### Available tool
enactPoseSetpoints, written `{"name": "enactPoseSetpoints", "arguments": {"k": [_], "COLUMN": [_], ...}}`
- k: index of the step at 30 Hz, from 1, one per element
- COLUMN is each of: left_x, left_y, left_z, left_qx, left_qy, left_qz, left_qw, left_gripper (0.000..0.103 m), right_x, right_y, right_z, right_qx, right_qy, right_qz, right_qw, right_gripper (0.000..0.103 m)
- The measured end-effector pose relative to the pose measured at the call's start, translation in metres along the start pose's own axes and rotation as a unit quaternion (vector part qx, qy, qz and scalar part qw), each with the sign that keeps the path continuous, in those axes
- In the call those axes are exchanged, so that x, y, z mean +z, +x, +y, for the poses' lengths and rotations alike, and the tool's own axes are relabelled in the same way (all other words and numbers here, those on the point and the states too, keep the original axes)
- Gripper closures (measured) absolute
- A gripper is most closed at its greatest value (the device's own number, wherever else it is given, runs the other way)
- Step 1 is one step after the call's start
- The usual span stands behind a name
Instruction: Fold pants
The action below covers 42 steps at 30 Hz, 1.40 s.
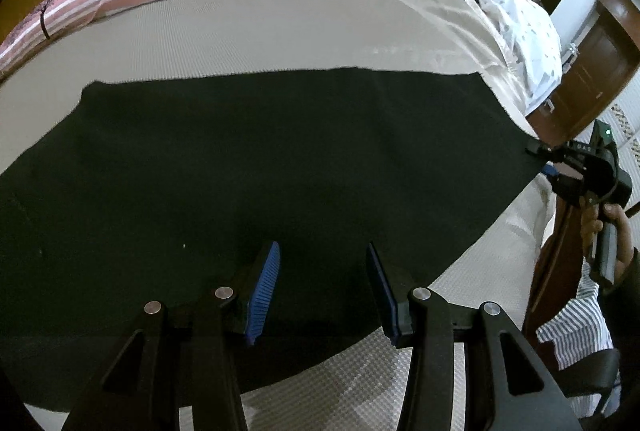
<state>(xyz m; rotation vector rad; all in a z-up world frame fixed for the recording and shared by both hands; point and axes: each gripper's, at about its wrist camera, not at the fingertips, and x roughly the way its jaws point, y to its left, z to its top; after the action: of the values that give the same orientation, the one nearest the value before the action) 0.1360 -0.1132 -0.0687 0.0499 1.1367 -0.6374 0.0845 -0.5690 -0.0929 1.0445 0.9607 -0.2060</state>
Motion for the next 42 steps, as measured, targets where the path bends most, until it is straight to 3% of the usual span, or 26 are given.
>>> {"name": "enactPoseSetpoints", "arguments": {"k": [7, 10, 14, 19, 26, 34, 38, 42], "left_x": [-0.001, 0.0, 0.001, -0.007, -0.036, -0.063, -0.068, -0.067], "left_y": [0.008, 0.006, -0.012, -0.047, -0.085, -0.109, -0.117, -0.119], "left_z": [0.001, 0.007, 0.027, 0.058, 0.106, 0.141, 0.15, 0.153], "left_qx": [0.005, -0.008, -0.028, -0.012, 0.011, 0.016, 0.008, -0.002], "left_qy": [0.003, -0.01, -0.054, -0.089, -0.132, -0.18, -0.185, -0.187], "left_qz": [0.005, 0.006, -0.019, -0.06, -0.09, -0.109, -0.117, -0.121], "left_qw": [1.0, 0.9999, 0.9979, 0.9942, 0.9871, 0.9775, 0.9757, 0.9748], "left_gripper": [0.057, 0.057, 0.057, 0.056, 0.055, 0.055, 0.055, 0.055], "right_x": [0.004, 0.007, 0.003, -0.023, -0.095, -0.219, -0.262, -0.277], "right_y": [0.0, -0.006, -0.009, 0.014, 0.081, 0.152, 0.165, 0.164], "right_z": [0.008, 0.026, 0.076, 0.159, 0.254, 0.312, 0.323, 0.319], "right_qx": [0.005, 0.032, 0.07, 0.101, 0.135, 0.132, 0.103, 0.085], "right_qy": [0.001, -0.003, -0.045, -0.119, -0.199, -0.278, -0.336, -0.369], "right_qz": [-0.001, 0.001, 0.011, 0.05, 0.138, 0.262, 0.278, 0.278], "right_qw": [1.0, 0.999, 0.996, 0.986, 0.961, 0.915, 0.894, 0.883], "right_gripper": [0.092, 0.093, 0.094, 0.094, 0.094, 0.094, 0.093, 0.093]}}
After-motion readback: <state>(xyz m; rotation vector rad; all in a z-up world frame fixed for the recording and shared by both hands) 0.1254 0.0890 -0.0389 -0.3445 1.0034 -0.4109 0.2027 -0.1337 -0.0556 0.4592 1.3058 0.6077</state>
